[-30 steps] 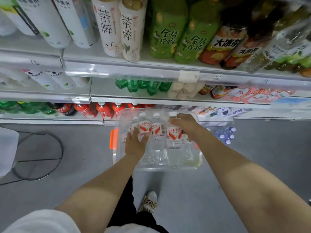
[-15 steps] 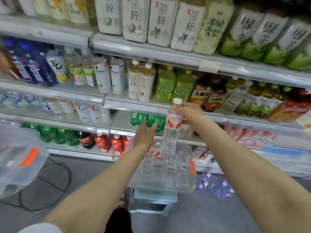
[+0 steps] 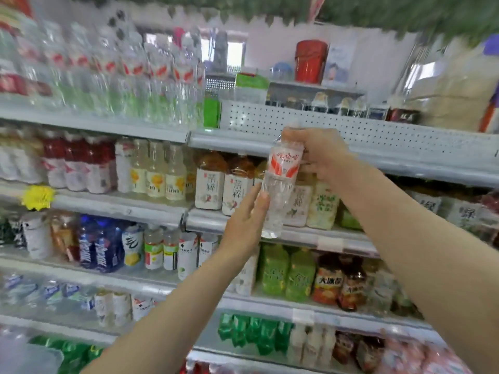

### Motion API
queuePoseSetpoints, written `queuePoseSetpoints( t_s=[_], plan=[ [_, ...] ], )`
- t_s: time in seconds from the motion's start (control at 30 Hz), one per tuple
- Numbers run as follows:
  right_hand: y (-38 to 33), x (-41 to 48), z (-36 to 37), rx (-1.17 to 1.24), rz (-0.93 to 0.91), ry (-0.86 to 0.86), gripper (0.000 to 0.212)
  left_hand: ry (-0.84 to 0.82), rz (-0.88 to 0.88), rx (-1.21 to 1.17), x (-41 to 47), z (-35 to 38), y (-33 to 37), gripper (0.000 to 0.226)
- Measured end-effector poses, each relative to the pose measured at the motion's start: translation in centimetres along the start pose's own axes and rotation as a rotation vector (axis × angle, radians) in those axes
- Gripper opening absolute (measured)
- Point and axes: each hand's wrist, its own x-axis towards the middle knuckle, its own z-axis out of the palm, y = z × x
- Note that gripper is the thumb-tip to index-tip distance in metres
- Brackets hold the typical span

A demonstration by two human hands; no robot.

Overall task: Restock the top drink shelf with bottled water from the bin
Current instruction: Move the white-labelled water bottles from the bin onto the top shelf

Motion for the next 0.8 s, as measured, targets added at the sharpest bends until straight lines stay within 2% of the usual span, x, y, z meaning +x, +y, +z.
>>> queuePoseSetpoints(
  t_s=[0.17,0.3,0.47,0.63,0.8],
  plan=[
    [-8.5,4.6,2.8,-0.037,-0.135,0.007,0.045,-0.061,0.22,0.013,6.0,-2.8,5.1,0.07],
    [-12.8,8.3,6.0,-0.024,-0.219,0.026,0.04,-0.059,0.268,0.041,11.7,-5.6,6.8,0.067],
    [-14.5,14.0,10.3,-0.058,-0.249,0.045,0.041,-0.061,0.34,0.085,18.5,-9.0,6.5,0.071],
    [-14.3,20.0,14.2,-0.059,-0.228,0.054,0.048,-0.077,0.32,0.146,24.7,-11.2,4.5,0.076],
    [-12.8,25.6,17.0,-0.095,-0.212,0.098,0.05,-0.111,0.218,0.216,30.4,-13.0,3.6,0.086]
  ],
)
